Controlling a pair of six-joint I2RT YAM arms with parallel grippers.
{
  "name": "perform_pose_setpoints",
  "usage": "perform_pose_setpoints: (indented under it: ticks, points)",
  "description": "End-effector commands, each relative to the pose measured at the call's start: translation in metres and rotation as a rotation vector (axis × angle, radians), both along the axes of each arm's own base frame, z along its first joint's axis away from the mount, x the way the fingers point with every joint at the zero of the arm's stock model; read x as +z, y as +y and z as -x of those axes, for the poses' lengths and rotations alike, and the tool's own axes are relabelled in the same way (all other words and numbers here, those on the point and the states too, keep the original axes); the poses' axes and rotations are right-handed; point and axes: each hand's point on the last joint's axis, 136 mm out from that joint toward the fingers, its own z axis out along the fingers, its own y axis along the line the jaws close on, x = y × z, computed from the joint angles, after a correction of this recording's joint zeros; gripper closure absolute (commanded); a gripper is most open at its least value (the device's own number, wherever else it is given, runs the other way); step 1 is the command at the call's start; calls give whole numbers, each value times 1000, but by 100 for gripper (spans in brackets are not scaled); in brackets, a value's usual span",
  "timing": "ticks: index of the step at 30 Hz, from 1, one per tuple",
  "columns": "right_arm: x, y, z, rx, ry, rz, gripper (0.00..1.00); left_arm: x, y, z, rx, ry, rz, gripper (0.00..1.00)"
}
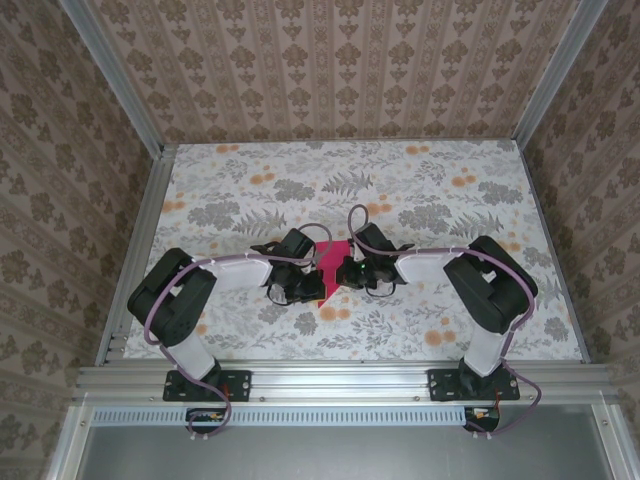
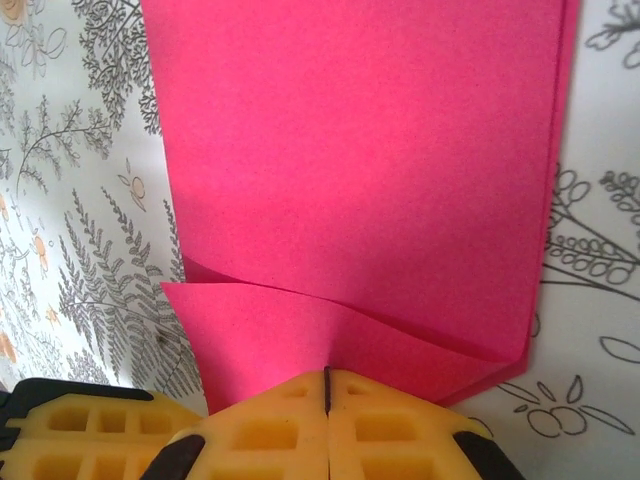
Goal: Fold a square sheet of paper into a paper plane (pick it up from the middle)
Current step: Third fold the triangle at the center of the table.
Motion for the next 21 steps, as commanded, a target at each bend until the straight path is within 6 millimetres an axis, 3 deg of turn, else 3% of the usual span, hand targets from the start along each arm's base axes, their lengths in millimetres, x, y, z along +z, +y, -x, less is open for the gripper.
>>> perform_pose_setpoints:
  ticks: [1, 8, 17, 21]
  points:
    - [-24, -29, -1, -71, 58, 120, 93, -26, 28, 14, -7, 44, -152, 96]
    - [-26, -62, -12, -165, 60, 174, 93, -26, 28, 14, -11, 40, -153, 96]
    - [-17, -77, -15, -206, 46, 190, 93, -23, 19, 16, -58, 31, -145, 97]
    - [-13, -79, -12, -221, 47, 181, 93, -10, 12, 12, -75, -3, -111, 96]
